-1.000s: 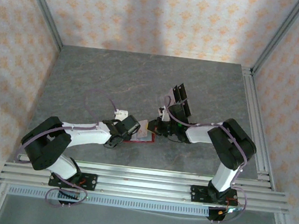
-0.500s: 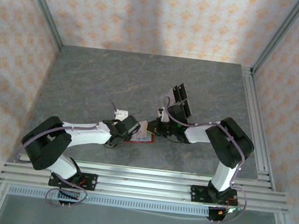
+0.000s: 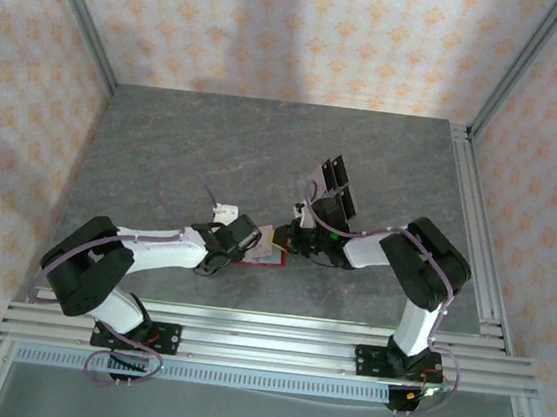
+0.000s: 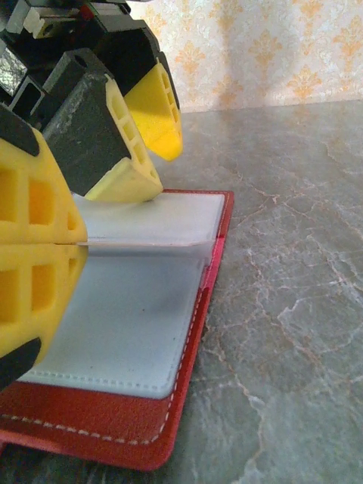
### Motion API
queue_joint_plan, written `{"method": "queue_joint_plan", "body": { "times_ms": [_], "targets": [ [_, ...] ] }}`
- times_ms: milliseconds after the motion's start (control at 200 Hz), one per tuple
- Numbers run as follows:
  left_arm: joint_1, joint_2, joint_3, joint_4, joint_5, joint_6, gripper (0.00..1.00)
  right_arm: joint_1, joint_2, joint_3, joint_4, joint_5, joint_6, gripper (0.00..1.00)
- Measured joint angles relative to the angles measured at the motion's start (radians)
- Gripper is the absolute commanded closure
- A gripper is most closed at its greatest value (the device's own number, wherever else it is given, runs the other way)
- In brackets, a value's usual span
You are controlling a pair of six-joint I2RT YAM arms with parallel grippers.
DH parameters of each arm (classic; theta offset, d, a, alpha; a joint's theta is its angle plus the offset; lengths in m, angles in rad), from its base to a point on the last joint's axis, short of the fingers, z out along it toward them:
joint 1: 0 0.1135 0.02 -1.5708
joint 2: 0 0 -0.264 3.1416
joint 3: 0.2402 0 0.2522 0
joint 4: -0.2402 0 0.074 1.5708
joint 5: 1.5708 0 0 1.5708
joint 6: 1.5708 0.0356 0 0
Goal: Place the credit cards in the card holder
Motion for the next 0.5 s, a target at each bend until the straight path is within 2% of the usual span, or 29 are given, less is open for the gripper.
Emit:
{"method": "queue_joint_plan", "body": {
  "times_ms": [500],
  "targets": [
    [0.0,-0.043,-0.023,-0.079,-0.032,0.0,0.28,0.002,0.014,-0.006,0.015,-0.003,0.014,1.0]
  ]
}}
